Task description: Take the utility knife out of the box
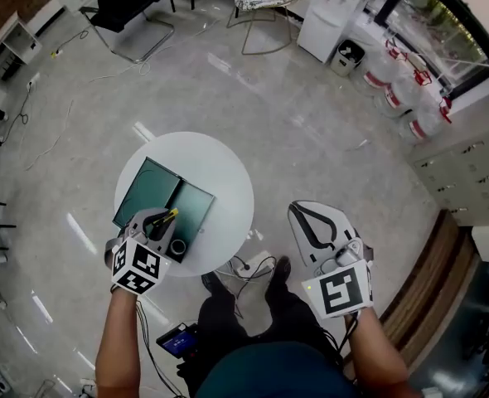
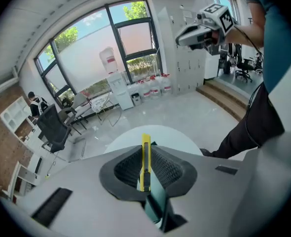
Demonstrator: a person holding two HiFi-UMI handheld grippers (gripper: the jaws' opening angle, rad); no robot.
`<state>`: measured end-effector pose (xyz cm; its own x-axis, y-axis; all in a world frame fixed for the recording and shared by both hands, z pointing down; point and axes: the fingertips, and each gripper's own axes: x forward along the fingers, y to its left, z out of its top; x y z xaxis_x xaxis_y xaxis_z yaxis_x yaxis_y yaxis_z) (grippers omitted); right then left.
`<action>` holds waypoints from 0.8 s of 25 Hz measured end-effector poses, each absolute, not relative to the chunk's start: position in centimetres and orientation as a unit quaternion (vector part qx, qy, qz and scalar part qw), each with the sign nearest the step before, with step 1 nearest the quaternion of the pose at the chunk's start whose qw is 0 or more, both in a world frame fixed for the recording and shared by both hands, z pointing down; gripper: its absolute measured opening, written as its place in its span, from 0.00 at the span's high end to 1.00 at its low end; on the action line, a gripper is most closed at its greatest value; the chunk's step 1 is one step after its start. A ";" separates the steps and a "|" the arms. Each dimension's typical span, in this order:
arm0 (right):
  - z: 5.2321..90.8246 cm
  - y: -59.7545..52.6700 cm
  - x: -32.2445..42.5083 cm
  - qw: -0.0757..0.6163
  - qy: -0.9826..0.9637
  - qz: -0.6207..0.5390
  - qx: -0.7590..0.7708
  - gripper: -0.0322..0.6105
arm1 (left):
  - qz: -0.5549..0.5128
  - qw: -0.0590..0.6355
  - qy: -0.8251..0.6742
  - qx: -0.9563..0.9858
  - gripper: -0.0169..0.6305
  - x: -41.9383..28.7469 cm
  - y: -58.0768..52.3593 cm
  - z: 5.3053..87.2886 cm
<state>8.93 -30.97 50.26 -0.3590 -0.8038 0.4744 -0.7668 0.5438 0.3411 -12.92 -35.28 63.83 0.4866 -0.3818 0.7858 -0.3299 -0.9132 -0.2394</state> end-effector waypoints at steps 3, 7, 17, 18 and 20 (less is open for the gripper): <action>47.9 -30.1 8.2 0.299 -0.830 -0.040 0.469 0.89 | -0.425 0.023 0.225 -0.876 0.87 -13.1 -33.8 59.8; 45.1 -29.2 6.9 0.288 -0.840 -0.051 0.457 0.89 | -0.383 0.019 0.253 -0.888 0.87 -13.9 -32.0 55.0; 38.9 -26.1 4.3 0.266 -0.855 -0.077 0.439 0.89 | -0.304 0.034 0.300 -0.904 0.87 -15.8 -27.3 44.7; 38.4 -25.7 4.1 0.264 -0.856 -0.078 0.437 0.89 | -0.297 0.037 0.304 -0.905 0.87 -15.9 -26.9 43.7; 37.3 -25.1 3.7 0.257 -0.860 -0.079 0.434 0.89 | -0.281 0.038 0.308 -0.908 0.87 -16.1 -26.1 42.0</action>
